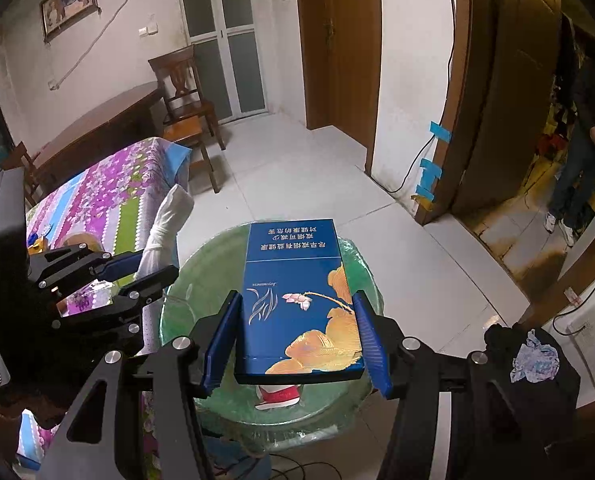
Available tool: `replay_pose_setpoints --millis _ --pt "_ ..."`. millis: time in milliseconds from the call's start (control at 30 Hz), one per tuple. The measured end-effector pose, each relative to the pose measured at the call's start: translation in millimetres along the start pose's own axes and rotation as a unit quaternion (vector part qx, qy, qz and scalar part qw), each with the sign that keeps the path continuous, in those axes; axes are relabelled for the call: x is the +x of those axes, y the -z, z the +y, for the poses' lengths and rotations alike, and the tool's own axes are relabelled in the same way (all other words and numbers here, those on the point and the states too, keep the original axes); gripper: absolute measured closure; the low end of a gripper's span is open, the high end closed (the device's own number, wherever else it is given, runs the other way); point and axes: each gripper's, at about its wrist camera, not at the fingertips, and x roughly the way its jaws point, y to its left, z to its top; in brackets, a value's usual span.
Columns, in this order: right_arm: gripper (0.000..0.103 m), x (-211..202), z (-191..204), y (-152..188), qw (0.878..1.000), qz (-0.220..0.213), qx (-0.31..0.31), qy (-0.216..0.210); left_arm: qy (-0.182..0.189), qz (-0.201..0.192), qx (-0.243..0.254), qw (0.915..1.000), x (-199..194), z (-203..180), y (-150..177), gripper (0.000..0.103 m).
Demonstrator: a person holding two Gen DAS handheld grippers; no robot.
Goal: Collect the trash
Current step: 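Carry the booklet and white bag with both grippers over the green bin, then open both grippers to drop the booklet and bag into the bin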
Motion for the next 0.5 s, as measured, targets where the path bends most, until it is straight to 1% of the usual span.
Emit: replay_pose_setpoints --millis 100,300,400,500 --pt "0.046 4 -4 0 1.000 0.003 -0.001 0.004 0.012 0.004 0.009 0.9999 5 -1 1 0.081" --pt "0.046 12 -9 3 1.000 0.014 0.004 0.010 0.057 0.005 0.015 0.9983 9 1 4 0.081" --pt "0.046 14 -9 2 1.000 0.014 0.006 0.008 0.069 0.005 0.026 0.9973 9 0 7 0.081" --pt "0.046 15 -10 1 1.000 0.013 0.006 0.006 0.071 0.003 0.034 0.9969 9 0 7 0.080"
